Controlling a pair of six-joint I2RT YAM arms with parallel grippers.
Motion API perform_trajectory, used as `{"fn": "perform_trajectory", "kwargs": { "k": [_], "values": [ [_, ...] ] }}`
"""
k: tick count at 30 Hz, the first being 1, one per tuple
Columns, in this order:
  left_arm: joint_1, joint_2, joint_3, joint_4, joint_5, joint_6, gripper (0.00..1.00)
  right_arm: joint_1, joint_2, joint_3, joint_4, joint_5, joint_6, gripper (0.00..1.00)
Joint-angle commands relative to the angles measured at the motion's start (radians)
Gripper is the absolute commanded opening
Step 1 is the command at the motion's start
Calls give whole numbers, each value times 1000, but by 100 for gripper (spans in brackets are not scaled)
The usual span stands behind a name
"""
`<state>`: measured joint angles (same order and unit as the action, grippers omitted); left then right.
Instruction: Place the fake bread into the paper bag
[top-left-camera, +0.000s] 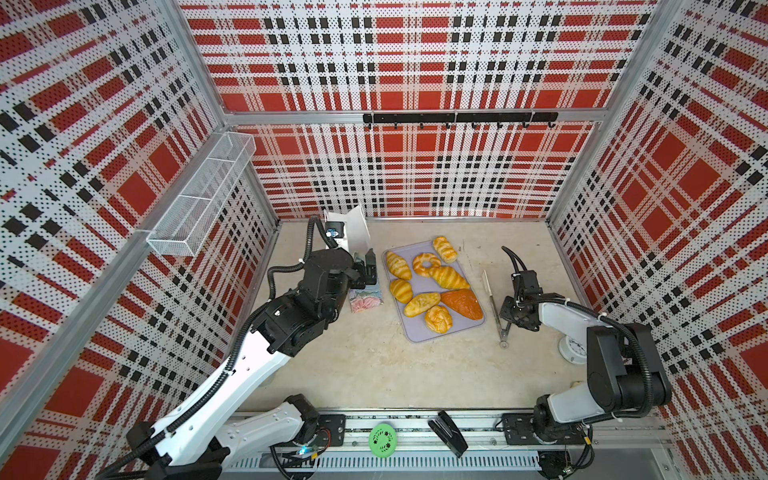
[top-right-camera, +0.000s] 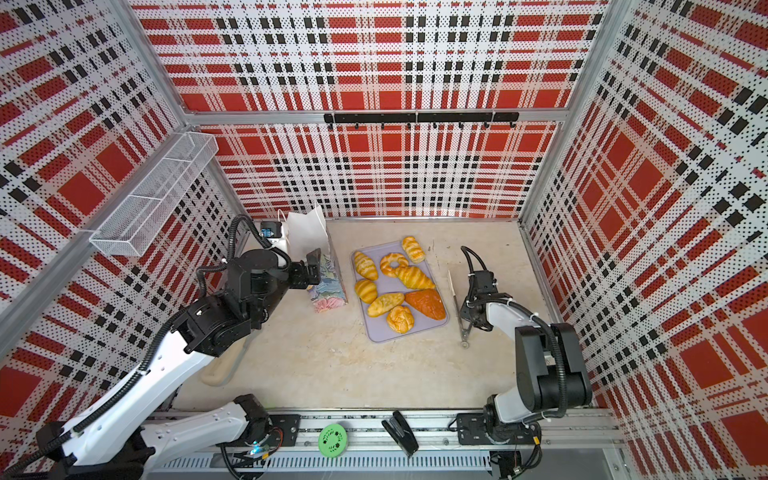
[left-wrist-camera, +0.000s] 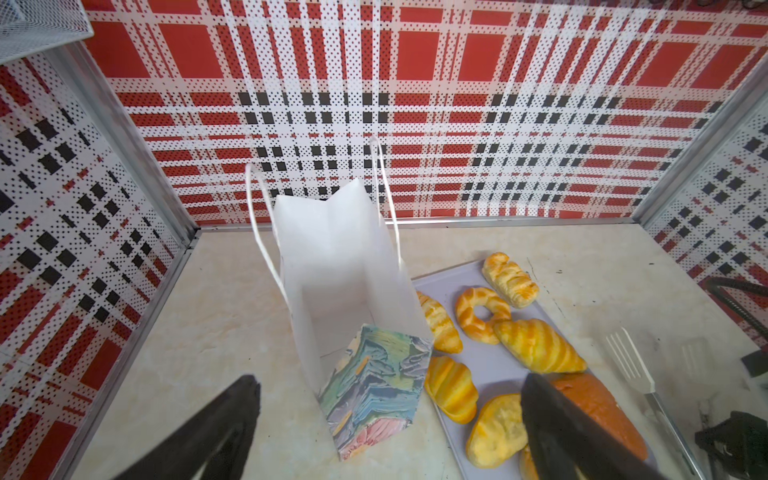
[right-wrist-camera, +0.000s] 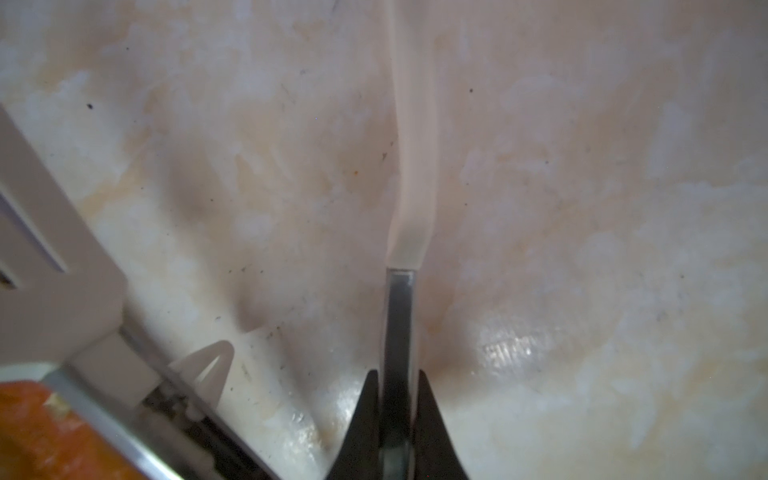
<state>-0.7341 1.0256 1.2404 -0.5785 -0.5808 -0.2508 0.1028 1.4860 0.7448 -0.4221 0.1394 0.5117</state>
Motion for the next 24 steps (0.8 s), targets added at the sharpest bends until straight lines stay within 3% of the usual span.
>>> {"fn": "perform_trajectory", "kwargs": {
  "k": [1,7,13,19,24],
  "values": [
    [-33,13,-1,49,-26,18,100,3,-86,60,-9,2,-35,4],
    [-112,50,19,89,-66,39,99,-7,-183,111,-48,-56,-59,3],
    [-187,95,19,169,-37,55,100,-43,-223,195,-83,-198,-164,4],
    [-185,180,79,163,94,49,100,-75,-204,284,-85,-419,-263,4],
    [-169,269,149,191,284,66,99,-83,-197,313,15,-651,-236,5]
  ]
}}
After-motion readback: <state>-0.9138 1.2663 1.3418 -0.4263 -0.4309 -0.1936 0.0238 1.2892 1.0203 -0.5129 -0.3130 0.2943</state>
